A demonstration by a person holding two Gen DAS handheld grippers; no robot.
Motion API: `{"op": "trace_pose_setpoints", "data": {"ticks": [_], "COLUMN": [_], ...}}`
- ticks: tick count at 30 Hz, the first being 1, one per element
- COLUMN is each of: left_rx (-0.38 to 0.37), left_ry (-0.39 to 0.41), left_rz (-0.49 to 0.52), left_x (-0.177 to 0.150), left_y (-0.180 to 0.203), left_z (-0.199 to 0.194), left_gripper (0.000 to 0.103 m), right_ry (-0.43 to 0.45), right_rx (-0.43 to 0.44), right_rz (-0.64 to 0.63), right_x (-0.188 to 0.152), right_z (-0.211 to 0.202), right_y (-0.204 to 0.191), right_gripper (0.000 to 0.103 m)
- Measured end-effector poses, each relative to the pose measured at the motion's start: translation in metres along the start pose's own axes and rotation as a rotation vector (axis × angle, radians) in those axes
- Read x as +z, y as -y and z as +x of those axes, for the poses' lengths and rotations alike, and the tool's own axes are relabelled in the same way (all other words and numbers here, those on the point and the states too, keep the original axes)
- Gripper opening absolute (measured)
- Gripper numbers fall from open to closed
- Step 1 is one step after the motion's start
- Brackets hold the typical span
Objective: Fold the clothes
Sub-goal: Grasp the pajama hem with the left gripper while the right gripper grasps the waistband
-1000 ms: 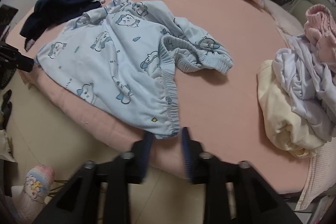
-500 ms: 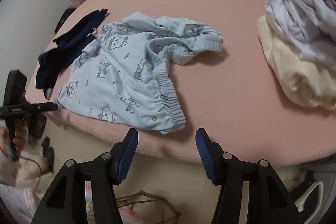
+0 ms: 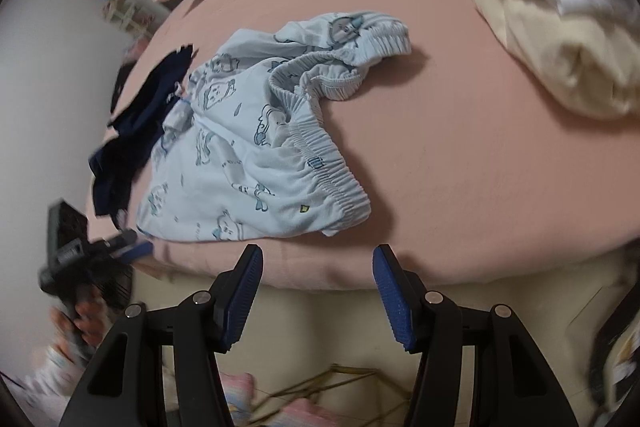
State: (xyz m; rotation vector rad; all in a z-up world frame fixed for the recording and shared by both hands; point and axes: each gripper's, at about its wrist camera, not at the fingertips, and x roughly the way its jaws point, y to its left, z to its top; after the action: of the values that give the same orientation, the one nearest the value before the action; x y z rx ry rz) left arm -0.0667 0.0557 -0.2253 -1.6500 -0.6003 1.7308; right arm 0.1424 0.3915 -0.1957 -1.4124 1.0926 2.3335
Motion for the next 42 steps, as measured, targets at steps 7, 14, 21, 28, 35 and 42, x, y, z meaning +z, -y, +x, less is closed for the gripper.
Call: {"op": "trace_pose_setpoints", "data": {"ticks": [7, 14, 21, 28, 35, 42], "left_rx": [-0.072, -0.096, -0.144, -0.155, -0.106, -0.008], "left_ry": [0.096, 0.088, 0.07, 0.118, 0.118, 0.13], "left_rz": [-0.127, -0.138, -0.203, -0.242, -0.169, -0.118], "left_x": [-0.006, -0.005, 0.0, 0.007, 0.018, 0.023], "left_y": [-0.012, -0.013, -0.02, -0.018, -0.01, -0.003], "left_z": [0.001, 0.004, 0.007, 0.004, 0.008, 0.014], "left_gripper": [0.052, 0.052, 0.056, 0.063, 0.063, 0.028], "right_ry": [0.028, 0.038, 0.089, 0.094, 0.098, 0.108], "right_rx": [0.134, 0.192, 0.311, 0.299, 0.272, 0.23], "right_rz": [0.178, 0.274, 0.454, 0.438, 0.402, 0.325], "right_x": [-0.005, -0.005, -0.002, 0.005, 0.018, 0.024], "right_z": [0.006, 0.015, 0.02, 0.024, 0.034, 0.034], "right_y": [0.012, 0.019, 0.041, 0.038, 0.034, 0.03], "right_gripper": [0.057, 0.057, 0.057, 0.057, 0.057, 0.056]}}
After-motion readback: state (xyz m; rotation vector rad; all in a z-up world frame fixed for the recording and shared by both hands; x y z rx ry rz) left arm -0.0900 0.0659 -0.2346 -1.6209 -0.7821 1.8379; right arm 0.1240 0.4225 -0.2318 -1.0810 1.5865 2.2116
